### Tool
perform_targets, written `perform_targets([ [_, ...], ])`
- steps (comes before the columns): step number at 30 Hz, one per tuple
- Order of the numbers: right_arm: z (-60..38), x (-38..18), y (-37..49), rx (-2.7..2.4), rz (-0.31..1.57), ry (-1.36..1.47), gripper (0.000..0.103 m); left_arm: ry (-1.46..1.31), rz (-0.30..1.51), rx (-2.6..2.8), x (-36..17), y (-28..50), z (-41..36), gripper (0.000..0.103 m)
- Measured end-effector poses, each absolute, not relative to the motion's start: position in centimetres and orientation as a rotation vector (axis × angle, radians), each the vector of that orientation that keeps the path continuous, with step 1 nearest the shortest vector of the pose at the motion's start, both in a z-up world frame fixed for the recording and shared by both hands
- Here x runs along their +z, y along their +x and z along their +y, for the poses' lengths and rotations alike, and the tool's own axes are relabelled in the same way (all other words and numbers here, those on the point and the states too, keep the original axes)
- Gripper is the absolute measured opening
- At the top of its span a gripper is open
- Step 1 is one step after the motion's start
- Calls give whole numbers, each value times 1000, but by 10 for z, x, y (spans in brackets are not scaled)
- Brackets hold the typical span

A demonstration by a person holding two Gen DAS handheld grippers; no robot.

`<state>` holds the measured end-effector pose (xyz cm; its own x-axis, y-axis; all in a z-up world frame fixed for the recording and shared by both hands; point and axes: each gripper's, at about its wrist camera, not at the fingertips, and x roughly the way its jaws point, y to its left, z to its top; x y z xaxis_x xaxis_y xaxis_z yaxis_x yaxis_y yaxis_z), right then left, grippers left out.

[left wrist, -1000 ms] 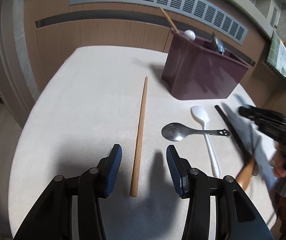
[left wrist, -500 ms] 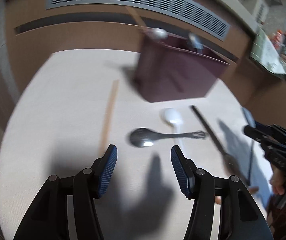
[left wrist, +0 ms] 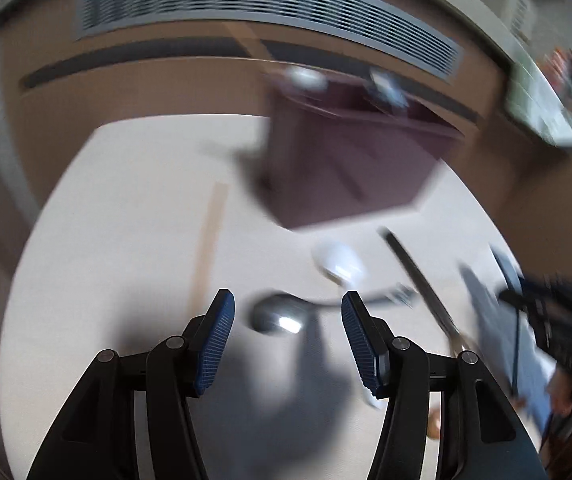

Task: Organize utensils
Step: 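Grasp the second wooden chopstick with the left tool while the right tool holds the blue spoon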

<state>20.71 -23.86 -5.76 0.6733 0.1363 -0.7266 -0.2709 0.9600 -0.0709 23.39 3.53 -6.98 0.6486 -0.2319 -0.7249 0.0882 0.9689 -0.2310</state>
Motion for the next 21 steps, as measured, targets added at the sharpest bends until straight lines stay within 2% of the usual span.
perform_targets([
  [1, -239, -58, 208, 233, 805, -173, 26, -202, 860, -155, -71, 241, 46, 56],
  [3, -239, -61, 210, 240, 817, -157, 23, -218, 901, -85, -77, 255, 62, 45],
  [4, -238, -62, 211, 243, 822, -152, 22, -217, 909, -79, -79, 259, 64, 36],
  [5, -237, -62, 212, 250, 826, -147, 22, -214, 918, -85, -81, 263, 66, 33],
  [10, -229, -63, 211, 241, 818, -188, 21, -184, 936, -145, -86, 280, 57, 32],
  [17, -236, -58, 208, 274, 827, -157, 22, -138, 956, -91, -88, 294, 48, 10],
  [21, -239, -58, 201, 289, 832, -191, 24, -147, 969, -106, -89, 271, 49, 7],
])
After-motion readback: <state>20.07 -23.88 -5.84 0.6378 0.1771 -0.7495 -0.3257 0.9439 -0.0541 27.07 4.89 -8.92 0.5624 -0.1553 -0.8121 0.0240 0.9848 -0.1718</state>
